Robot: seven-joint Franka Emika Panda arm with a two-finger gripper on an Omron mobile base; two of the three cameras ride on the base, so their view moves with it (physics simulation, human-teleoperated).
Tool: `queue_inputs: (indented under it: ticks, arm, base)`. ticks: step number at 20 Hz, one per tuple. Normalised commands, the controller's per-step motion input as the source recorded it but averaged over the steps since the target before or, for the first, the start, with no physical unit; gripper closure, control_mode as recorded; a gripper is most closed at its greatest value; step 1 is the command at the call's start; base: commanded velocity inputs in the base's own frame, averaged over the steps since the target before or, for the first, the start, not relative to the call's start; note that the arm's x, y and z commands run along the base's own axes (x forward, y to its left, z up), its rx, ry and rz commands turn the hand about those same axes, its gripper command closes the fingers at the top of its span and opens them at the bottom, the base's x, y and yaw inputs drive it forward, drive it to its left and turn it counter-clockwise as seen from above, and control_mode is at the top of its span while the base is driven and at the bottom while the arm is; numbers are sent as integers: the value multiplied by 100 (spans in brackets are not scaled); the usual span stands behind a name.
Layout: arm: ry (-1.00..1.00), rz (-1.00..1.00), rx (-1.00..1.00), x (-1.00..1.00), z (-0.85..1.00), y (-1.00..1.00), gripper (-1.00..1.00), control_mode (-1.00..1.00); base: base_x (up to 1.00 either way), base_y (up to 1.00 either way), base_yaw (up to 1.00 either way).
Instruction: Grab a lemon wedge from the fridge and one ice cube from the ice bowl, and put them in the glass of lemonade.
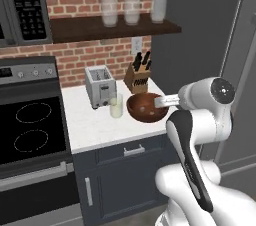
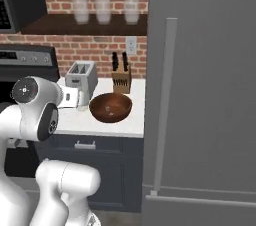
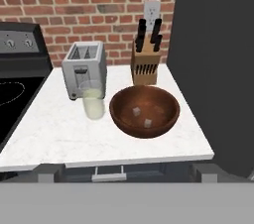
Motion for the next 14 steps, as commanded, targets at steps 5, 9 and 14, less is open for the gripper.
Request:
queue_inputs:
  ticks: [5, 9, 14]
  arm:
    - [0, 0, 0, 0, 0, 0, -100, 100]
    - [0, 0, 0, 0, 0, 0, -100, 100]
    - [0, 0, 0, 0, 0, 0, -100, 100]
  base:
    - [5, -13, -11]
    - [15, 0, -16]
    - [21, 0, -19]
